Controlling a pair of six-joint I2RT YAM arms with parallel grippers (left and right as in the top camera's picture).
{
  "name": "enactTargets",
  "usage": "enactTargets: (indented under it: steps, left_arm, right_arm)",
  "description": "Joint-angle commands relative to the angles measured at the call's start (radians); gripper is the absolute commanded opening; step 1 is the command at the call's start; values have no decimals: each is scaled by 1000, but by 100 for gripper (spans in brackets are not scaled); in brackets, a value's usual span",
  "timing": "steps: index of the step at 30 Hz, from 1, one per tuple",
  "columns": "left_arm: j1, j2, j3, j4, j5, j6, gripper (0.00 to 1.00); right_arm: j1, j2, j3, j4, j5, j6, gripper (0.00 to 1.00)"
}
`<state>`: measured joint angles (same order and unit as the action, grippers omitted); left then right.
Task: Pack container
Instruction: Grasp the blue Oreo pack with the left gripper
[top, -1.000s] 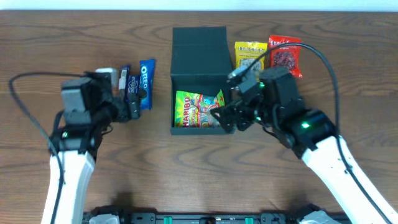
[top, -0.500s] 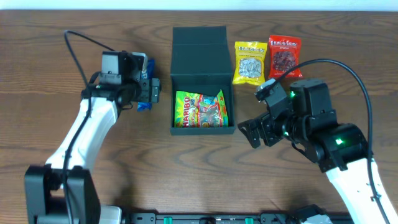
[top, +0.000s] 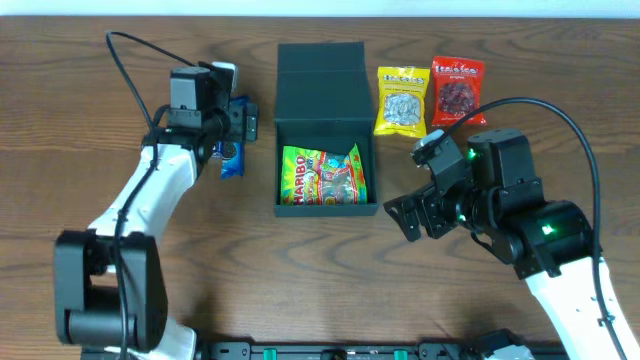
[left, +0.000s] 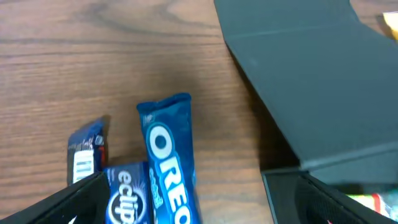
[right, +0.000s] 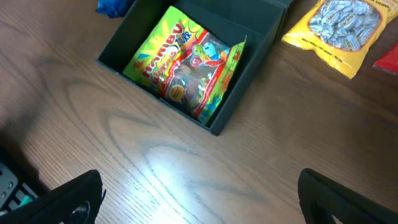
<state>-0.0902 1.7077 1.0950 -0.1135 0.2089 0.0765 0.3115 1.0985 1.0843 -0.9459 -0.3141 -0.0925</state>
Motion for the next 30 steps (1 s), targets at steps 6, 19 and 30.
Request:
enactTargets:
  steps: [6,19,30]
  left_arm:
    - [-2,179,16,44,-10,-2,96]
    - [-2,267,16,104,-18,-2,70]
    - [-2,266,26,83,-17,-81,33]
  right_arm:
    - [-6,-5,11,-1,4,-17,99]
    - [-6,-5,11,-2,4,-17,99]
    - [-6,-5,11,-1,4,-17,99]
